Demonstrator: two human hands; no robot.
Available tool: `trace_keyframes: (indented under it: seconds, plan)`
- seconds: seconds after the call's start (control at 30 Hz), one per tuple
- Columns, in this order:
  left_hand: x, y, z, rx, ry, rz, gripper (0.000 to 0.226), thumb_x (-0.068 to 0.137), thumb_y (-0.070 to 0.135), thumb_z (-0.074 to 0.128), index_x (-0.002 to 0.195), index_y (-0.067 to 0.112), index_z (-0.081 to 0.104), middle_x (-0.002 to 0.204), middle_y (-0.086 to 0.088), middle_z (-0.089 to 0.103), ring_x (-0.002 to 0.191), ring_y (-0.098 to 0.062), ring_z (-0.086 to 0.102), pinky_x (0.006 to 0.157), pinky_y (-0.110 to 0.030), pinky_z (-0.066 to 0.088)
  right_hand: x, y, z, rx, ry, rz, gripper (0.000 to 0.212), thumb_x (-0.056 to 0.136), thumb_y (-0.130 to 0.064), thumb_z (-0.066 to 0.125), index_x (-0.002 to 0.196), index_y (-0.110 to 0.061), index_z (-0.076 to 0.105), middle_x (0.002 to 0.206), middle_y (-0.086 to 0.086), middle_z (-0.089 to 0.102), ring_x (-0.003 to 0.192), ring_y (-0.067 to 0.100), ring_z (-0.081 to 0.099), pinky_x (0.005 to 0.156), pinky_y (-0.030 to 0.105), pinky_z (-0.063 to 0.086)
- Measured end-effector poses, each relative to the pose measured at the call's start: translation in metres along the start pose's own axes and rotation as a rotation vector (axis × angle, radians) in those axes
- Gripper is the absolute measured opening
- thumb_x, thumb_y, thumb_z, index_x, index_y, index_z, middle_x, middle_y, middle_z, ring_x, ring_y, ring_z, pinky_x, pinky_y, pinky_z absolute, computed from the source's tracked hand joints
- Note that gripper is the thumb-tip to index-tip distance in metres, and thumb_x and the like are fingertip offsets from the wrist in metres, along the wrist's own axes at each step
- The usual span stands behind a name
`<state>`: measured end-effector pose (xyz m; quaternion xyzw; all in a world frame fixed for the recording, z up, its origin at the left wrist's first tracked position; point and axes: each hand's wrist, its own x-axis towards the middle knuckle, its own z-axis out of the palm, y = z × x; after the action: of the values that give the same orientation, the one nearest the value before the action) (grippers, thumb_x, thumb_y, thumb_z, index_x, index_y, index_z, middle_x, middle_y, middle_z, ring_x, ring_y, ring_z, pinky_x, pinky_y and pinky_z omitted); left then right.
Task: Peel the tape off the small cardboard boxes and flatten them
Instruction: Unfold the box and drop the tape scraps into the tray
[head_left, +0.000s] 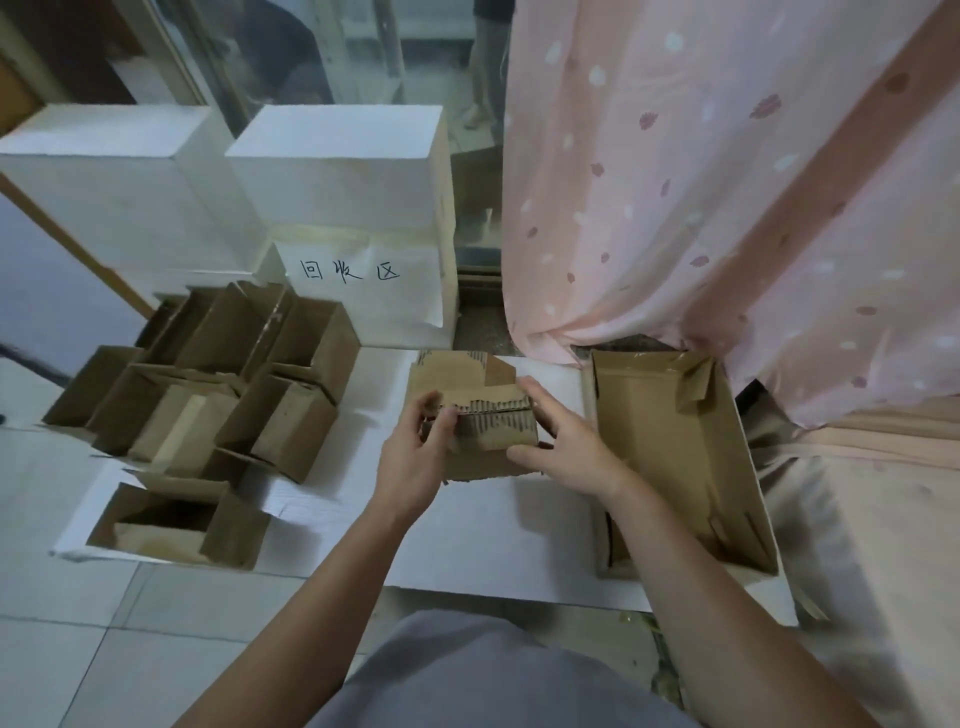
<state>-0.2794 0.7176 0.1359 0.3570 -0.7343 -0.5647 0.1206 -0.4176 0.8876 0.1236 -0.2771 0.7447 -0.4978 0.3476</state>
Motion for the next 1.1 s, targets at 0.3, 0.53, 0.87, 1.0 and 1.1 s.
trace_keyframes:
  seconds: [0.3, 0.53, 0.87, 1.0, 1.1]
  plan:
    - [0.011, -0.007, -0.017, -0.108, -0.006, -0.012, 0.051, 0.087, 0.041, 0.062, 0.136, 0.044, 0.051, 0.125, 0.019, 0.066, 0.114, -0.005, 0.064, 0.100, -0.041, 0.056, 0.021, -0.027, 0.042, 0.026, 0.284, 0.049, 0.041, 0.099, -0.033, 0.062, 0.138, -0.038, 0.051, 0.128, -0.010, 0.063, 0.122, 0.012, 0.059, 0.098, 0.025, 0.047]
    - [0.031, -0.013, -0.057, -0.053, -0.350, -0.018, 0.115, 0.065, 0.037, 0.088, 0.162, 0.035, 0.027, 0.147, 0.015, 0.050, 0.129, -0.008, 0.058, 0.100, -0.038, 0.057, 0.034, -0.010, 0.026, -0.079, -0.037, 0.091, 0.127, 0.056, -0.067, 0.090, 0.156, -0.049, 0.014, 0.164, -0.015, 0.028, 0.148, 0.005, 0.033, 0.121, 0.040, 0.033]
    - [0.040, -0.015, -0.057, -0.078, -0.204, 0.108, 0.096, 0.076, 0.008, 0.091, 0.149, 0.034, 0.035, 0.137, 0.029, 0.051, 0.126, 0.014, 0.050, 0.096, -0.021, 0.053, 0.043, -0.020, 0.035, 0.085, 0.098, 0.019, 0.111, 0.068, -0.014, 0.093, 0.153, -0.036, 0.025, 0.141, -0.039, 0.045, 0.134, -0.010, 0.044, 0.116, 0.036, 0.040]
    - [0.046, -0.014, -0.063, -0.092, -0.218, 0.081, 0.090, 0.073, 0.020, 0.095, 0.142, 0.023, 0.038, 0.141, 0.016, 0.051, 0.132, 0.004, 0.050, 0.089, -0.024, 0.057, 0.044, -0.019, 0.036, 0.107, 0.108, 0.051, 0.089, 0.055, -0.040, 0.094, 0.122, -0.033, 0.036, 0.128, -0.037, 0.059, 0.130, 0.001, 0.053, 0.114, 0.046, 0.043]
    - [0.049, -0.012, -0.067, -0.053, -0.265, 0.112, 0.090, 0.074, 0.015, 0.093, 0.144, 0.026, 0.039, 0.139, 0.016, 0.048, 0.123, 0.011, 0.050, 0.077, -0.018, 0.056, 0.043, -0.018, 0.038, 0.120, 0.097, 0.043, 0.090, 0.056, -0.038, 0.095, 0.128, -0.034, 0.042, 0.129, -0.015, 0.066, 0.126, 0.007, 0.059, 0.109, 0.045, 0.048]
